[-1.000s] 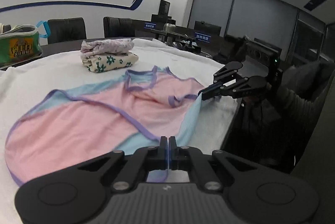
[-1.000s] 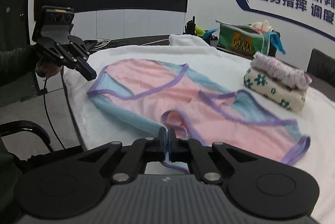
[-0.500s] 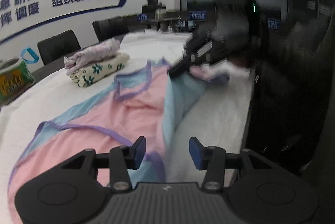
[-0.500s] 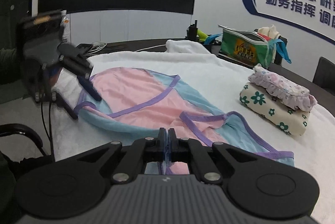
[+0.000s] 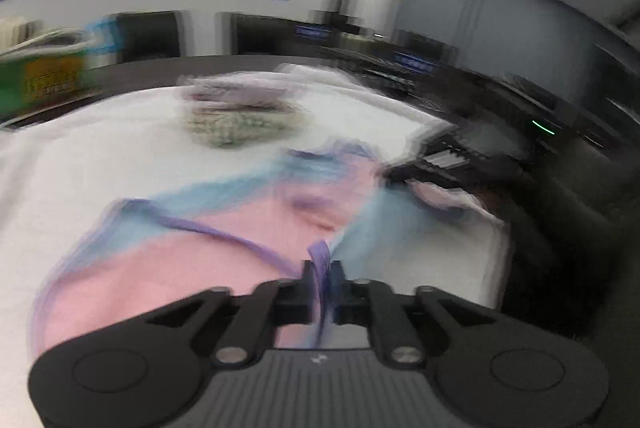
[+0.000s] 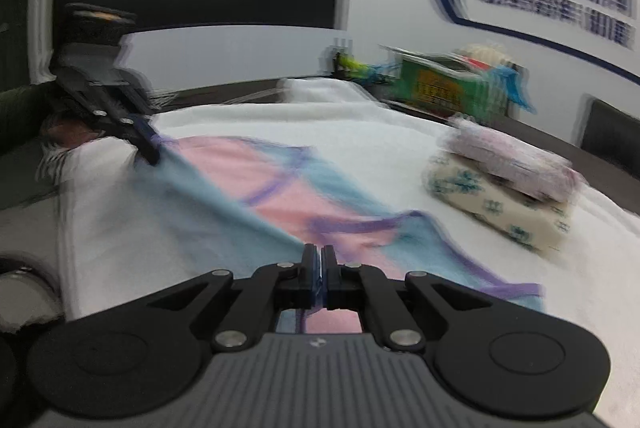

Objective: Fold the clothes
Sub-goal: 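Fold the garment's blue side over with the left gripper toward the right gripper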

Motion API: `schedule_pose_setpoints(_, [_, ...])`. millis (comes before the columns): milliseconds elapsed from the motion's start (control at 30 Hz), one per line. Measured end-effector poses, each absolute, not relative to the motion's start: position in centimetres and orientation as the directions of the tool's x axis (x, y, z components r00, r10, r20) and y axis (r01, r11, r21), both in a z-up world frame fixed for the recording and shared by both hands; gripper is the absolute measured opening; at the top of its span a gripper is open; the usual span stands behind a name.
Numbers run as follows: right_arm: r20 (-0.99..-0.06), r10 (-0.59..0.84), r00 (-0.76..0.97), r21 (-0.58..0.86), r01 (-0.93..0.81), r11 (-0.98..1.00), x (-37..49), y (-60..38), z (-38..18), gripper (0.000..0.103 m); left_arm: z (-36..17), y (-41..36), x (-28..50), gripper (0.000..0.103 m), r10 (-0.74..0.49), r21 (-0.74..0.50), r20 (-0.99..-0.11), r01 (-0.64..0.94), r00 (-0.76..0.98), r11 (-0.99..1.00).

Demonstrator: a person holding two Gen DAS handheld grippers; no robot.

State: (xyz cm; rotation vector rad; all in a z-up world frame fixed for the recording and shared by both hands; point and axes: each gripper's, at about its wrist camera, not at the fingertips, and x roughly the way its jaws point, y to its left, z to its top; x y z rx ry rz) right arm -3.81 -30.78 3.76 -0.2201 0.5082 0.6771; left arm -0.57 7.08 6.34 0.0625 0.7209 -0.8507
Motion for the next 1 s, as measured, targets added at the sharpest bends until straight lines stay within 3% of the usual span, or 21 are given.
schedule_pose_setpoints(67, [-0.547, 0.464, 0.697, -0.033, -0.572, 0.819, -1.8, -30.5, 3.3, 0.004, 6.2, 7.9, 1.0, 0.031, -0.631, -0.247, -0.622, 0.649, 0.463, 0.720])
schedule_pose_setpoints(167, [-0.531, 0.360, 0.767, -0.093, -0.475, 0.875, -2.5, -32.1, 3.9, 0.009, 6.2, 10.5, -0.3, 0.038, -0.646, -0.285, -0.583, 0.620, 0.493, 0.731])
schedule_pose_setpoints(233, [-0.478, 0.333, 0.813, -0.081, -0.418, 0.905, -4.1, -34.6, 5.1, 0.034, 5.8, 11.9, -2.4, 0.058, -0.668, -0.287, -0.547, 0.637, 0.504, 0.716])
schedule_pose_setpoints(300, [-0.436, 0.380, 0.816, -0.042, -0.441, 0.897, -7.1, -37.6, 5.6, 0.046, 5.0, 12.4, -4.3, 0.068, -0.674, -0.258, -0.535, 0.661, 0.510, 0.705])
schedule_pose_setpoints(400, [-0.461, 0.459, 0.759, -0.022, -0.527, 0.850, -11.2, -39.3, 4.6, 0.055, 3.8, 12.3, -5.7, 0.068, -0.639, -0.192, -0.556, 0.666, 0.532, 0.721])
schedule_pose_setpoints(500, [-0.547, 0.444, 0.710, -0.115, -0.588, 0.801, -14.2, -37.5, 2.5, 0.060, 2.8, 12.3, -5.6, 0.061, -0.617, -0.169, -0.573, 0.659, 0.540, 0.733])
schedule_pose_setpoints(567, [-0.564, 0.407, 0.719, -0.160, -0.579, 0.800, -14.5, -37.0, 1.5, 0.055, 2.5, 12.4, -5.0, 0.035, -0.584, -0.142, -0.599, 0.646, 0.548, 0.750])
schedule_pose_setpoints(600, [-0.563, 0.391, 0.728, -0.161, -0.560, 0.812, -14.2, -37.0, 1.3, 0.023, 2.3, 12.5, -4.7, 0.017, -0.566, -0.126, -0.613, 0.638, 0.552, 0.759])
schedule_pose_setpoints(633, [-0.562, 0.374, 0.738, -0.162, -0.542, 0.825, -13.9, -37.1, 1.1, 0.000, 2.4, 12.9, -4.3, 0.013, -0.541, -0.122, -0.617, 0.610, 0.571, 0.783])
schedule_pose_setpoints(767, [-0.518, 0.243, 0.820, -0.029, -0.301, 0.953, -9.7, -40.6, 3.0, 0.003, 3.4, 15.7, -4.1, 0.013, -0.464, -0.147, -0.582, 0.475, 0.667, 0.867])
schedule_pose_setpoints(867, [-0.567, 0.090, 0.819, -0.032, -0.131, 0.991, -7.7, -41.5, 2.7, 0.022, 4.1, 16.8, -5.5, 0.030, -0.469, -0.186, -0.550, 0.446, 0.691, 0.876])
schedule_pose_setpoints(900, [-0.587, 0.046, 0.808, -0.046, -0.090, 0.995, -7.5, -41.5, 2.6, 0.039, 4.4, 17.2, -6.0, 0.042, -0.472, -0.199, -0.539, 0.439, 0.697, 0.876])
schedule_pose_setpoints(933, [-0.573, 0.057, 0.818, -0.046, -0.101, 0.994, -8.0, -41.4, 2.4, 0.042, 4.5, 17.2, -6.7, 0.053, -0.489, -0.202, -0.521, 0.456, 0.699, 0.867])
schedule_pose_setpoints(1000, [-0.531, 0.129, 0.837, -0.029, -0.170, 0.985, -9.4, -40.9, 2.3, 0.042, 4.4, 16.2, -7.7, 0.063, -0.524, -0.173, -0.507, 0.514, 0.685, 0.840])
